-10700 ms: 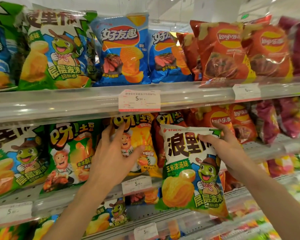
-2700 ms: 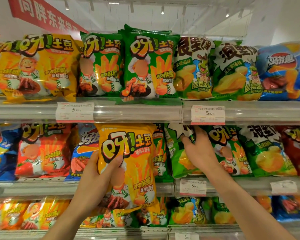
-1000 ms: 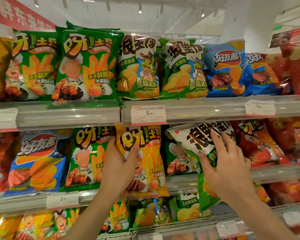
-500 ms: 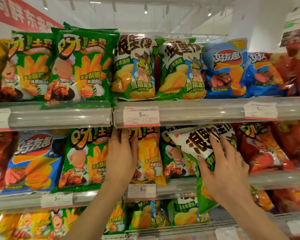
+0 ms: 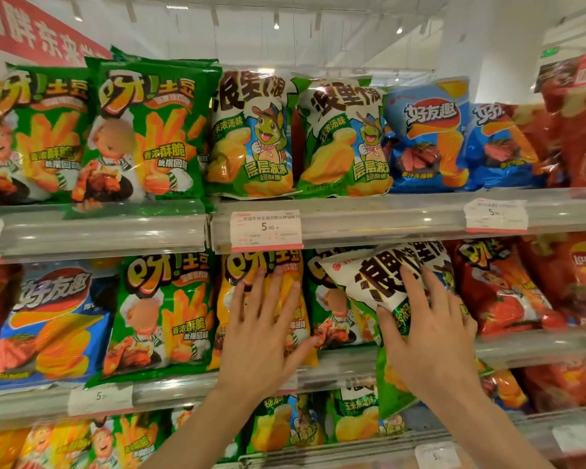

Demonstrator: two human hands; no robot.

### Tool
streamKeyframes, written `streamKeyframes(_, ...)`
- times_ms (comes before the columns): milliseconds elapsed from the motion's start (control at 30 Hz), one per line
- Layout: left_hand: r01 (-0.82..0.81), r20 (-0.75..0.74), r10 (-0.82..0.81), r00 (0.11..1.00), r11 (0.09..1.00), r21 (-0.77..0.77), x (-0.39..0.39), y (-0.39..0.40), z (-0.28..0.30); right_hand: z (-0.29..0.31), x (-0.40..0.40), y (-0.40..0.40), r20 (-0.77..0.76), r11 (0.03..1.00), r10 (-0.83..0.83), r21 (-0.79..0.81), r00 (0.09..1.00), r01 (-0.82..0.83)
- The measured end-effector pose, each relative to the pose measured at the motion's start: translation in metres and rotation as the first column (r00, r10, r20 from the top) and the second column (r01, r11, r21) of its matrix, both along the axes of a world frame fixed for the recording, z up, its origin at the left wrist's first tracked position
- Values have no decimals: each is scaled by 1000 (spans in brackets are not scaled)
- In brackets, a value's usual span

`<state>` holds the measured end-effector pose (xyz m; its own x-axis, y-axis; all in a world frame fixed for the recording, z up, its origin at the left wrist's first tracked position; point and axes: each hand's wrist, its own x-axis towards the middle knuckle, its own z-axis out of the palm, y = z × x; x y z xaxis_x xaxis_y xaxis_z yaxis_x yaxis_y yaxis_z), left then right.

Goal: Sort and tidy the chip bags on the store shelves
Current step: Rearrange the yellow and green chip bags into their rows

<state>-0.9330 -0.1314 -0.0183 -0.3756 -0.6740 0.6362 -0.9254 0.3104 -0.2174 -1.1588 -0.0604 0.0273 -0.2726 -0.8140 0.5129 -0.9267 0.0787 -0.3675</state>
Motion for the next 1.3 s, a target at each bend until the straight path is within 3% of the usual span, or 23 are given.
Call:
streamKeyframes(267, -85, 50, 83, 995, 996, 21, 9, -24, -3, -3, -6, 1, 4, 1000, -9, -7, 1000, 9)
streamKeyframes(800, -52, 41, 52, 998, 999, 1, 21, -23, -12, -6, -6, -2, 2, 1000, -7, -21, 1000, 7)
streamKeyframes(1167, 51, -58, -50, 997, 999, 13, -4, -10, -11, -4, -10, -1, -1, 998, -5, -56, 1000, 5)
streamKeyframes(1300, 191, -209, -180, 961, 981, 31, -29, 0, -10, -6, -15, 1, 3, 997, -18, -69, 1000, 19)
